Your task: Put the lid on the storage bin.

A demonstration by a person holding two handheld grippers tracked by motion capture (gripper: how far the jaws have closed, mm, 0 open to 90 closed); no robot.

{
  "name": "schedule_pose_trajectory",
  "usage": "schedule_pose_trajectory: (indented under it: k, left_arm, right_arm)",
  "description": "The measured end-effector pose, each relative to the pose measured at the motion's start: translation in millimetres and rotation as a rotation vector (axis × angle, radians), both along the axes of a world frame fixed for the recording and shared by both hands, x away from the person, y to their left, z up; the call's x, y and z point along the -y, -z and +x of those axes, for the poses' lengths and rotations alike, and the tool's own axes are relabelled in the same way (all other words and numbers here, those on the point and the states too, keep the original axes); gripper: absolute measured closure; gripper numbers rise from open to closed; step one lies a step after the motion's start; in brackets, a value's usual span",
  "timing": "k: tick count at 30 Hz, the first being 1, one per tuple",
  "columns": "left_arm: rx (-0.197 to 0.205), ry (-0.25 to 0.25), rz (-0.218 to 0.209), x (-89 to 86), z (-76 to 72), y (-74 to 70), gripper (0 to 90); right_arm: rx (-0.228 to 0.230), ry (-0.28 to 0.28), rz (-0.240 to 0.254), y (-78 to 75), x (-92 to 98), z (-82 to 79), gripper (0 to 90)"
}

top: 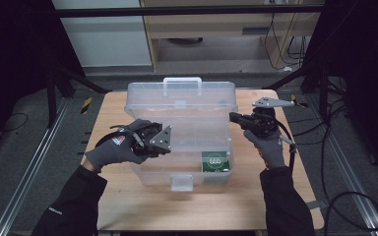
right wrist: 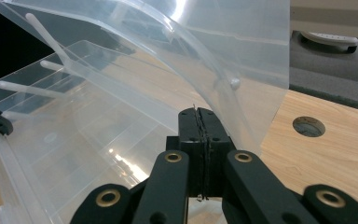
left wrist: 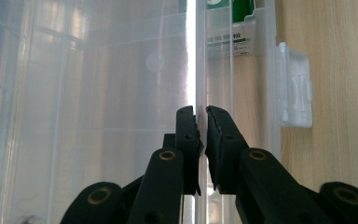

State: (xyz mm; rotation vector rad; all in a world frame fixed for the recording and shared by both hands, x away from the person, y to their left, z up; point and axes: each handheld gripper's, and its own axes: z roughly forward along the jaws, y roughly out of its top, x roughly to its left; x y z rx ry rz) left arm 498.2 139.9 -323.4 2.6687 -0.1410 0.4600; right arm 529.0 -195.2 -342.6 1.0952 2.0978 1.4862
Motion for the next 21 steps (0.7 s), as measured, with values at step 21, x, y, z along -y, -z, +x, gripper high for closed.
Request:
schedule_pose_trajectory:
  k: [21]
  left_arm:
    - [-0.111, -0.050, -0.283, -0.9, -2.8, 2.8, 57.1]
  right_arm:
    - [-0.009, -0.017, -0.012, 0.1, 2.1, -4.3, 89.6]
